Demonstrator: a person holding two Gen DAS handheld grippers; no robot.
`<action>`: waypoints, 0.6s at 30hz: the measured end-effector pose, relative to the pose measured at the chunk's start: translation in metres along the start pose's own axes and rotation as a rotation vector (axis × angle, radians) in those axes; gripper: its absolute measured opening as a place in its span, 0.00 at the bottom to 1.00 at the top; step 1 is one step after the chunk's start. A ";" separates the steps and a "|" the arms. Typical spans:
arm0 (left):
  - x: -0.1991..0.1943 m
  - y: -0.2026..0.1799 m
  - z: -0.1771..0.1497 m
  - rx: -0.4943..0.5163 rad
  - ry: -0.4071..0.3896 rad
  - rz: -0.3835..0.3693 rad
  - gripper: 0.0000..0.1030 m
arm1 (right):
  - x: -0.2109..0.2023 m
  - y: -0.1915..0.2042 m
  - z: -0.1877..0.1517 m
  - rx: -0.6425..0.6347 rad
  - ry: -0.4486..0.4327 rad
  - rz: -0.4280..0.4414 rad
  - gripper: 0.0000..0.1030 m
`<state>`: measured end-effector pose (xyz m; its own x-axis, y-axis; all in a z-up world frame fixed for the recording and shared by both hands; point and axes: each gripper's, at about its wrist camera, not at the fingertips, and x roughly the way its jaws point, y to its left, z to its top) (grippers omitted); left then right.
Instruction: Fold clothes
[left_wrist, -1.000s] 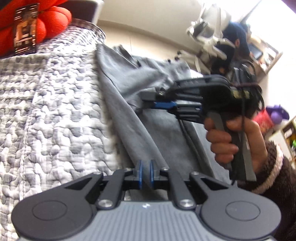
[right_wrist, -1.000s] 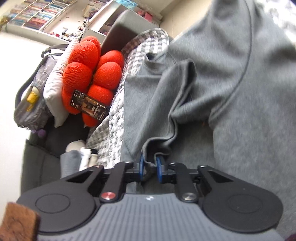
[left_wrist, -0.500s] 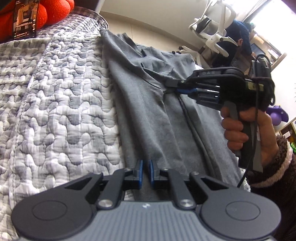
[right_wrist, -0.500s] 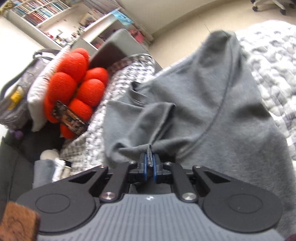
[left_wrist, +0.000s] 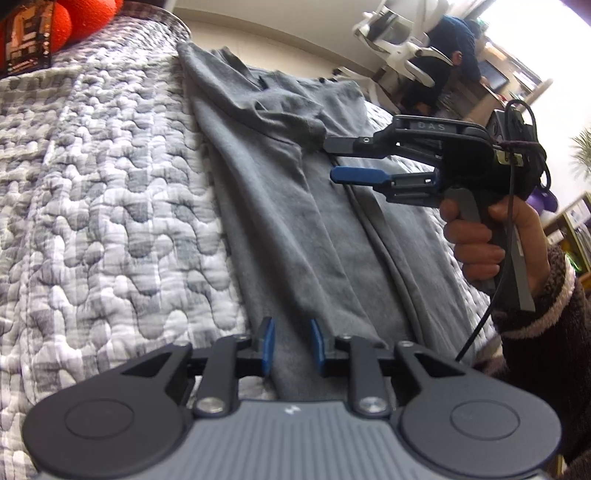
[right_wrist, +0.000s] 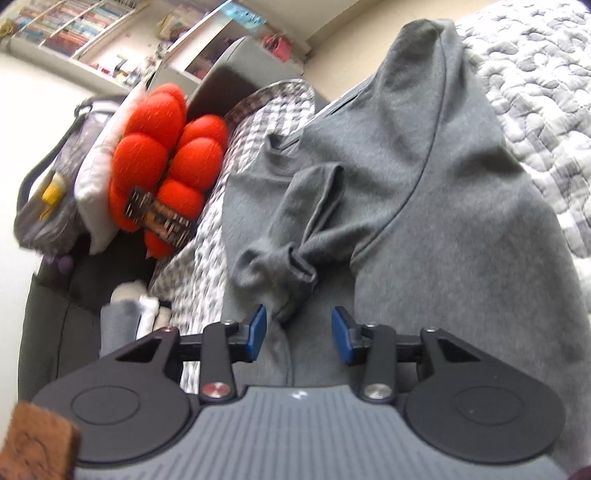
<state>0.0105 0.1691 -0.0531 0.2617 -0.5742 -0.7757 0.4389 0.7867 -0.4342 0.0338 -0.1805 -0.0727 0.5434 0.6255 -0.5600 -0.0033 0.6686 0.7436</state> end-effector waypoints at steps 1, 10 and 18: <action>-0.001 0.001 -0.001 0.010 0.005 -0.013 0.22 | -0.002 0.001 -0.003 -0.008 0.011 0.008 0.42; -0.002 0.009 -0.008 0.029 0.000 -0.059 0.30 | -0.013 0.011 -0.035 -0.058 0.117 0.041 0.42; -0.001 -0.009 -0.015 0.091 -0.037 -0.006 0.36 | -0.007 0.024 -0.053 -0.109 0.152 0.028 0.44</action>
<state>-0.0068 0.1666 -0.0554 0.2894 -0.5879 -0.7554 0.5159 0.7606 -0.3942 -0.0145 -0.1474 -0.0701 0.4086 0.6926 -0.5945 -0.1120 0.6845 0.7204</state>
